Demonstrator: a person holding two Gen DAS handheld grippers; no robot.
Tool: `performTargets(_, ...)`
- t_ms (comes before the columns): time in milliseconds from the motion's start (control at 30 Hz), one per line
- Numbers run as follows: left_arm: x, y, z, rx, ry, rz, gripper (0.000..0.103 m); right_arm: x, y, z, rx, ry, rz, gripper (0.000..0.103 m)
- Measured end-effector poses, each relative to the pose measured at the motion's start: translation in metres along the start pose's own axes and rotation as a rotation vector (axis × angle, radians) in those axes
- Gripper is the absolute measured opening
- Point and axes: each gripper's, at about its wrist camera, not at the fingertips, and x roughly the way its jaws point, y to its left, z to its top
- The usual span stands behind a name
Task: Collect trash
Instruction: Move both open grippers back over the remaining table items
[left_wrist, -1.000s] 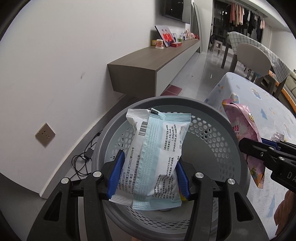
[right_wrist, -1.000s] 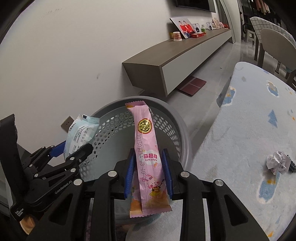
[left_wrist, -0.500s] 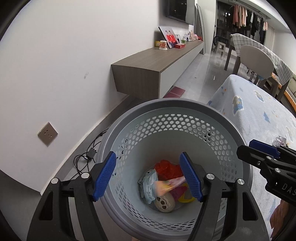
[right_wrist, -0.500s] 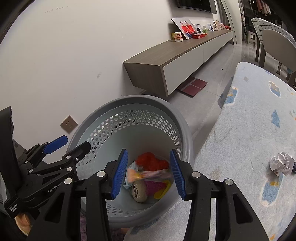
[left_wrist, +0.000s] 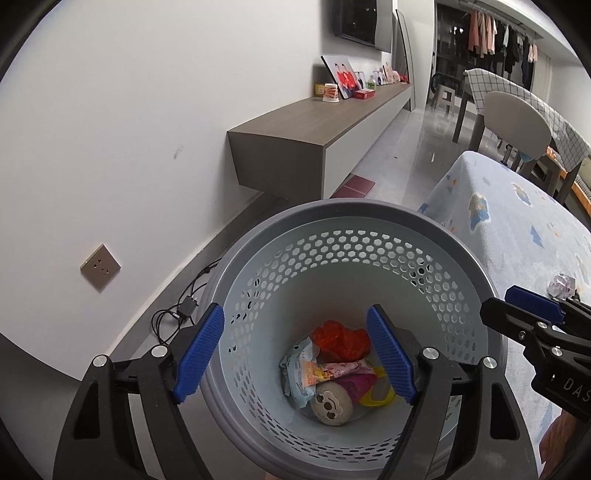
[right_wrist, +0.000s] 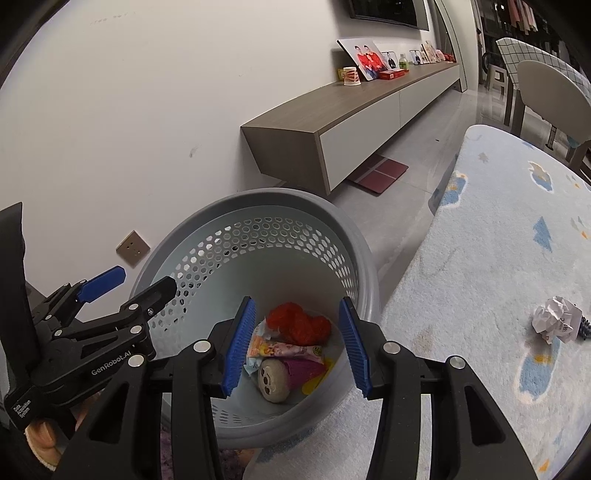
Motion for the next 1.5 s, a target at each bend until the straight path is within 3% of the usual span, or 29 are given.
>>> performTargets(800, -0.016, -0.036, 0.002, 0.051, -0.044, -0.039, 0.082, -0.042, -0.036, -0.021, 0.077, -0.042, -0.080, 0.045)
performTargets(1300, -0.030, -0.094, 0.003, 0.114, -0.059, -0.125, 0.082, -0.085, -0.087, -0.039, 0.171, -0.068, -0.155, 0.048)
performTargets(1500, -0.033, -0.122, 0.001, 0.150, -0.062, -0.160, 0.085, -0.106, -0.116, -0.050, 0.191, -0.061, -0.223, 0.049)
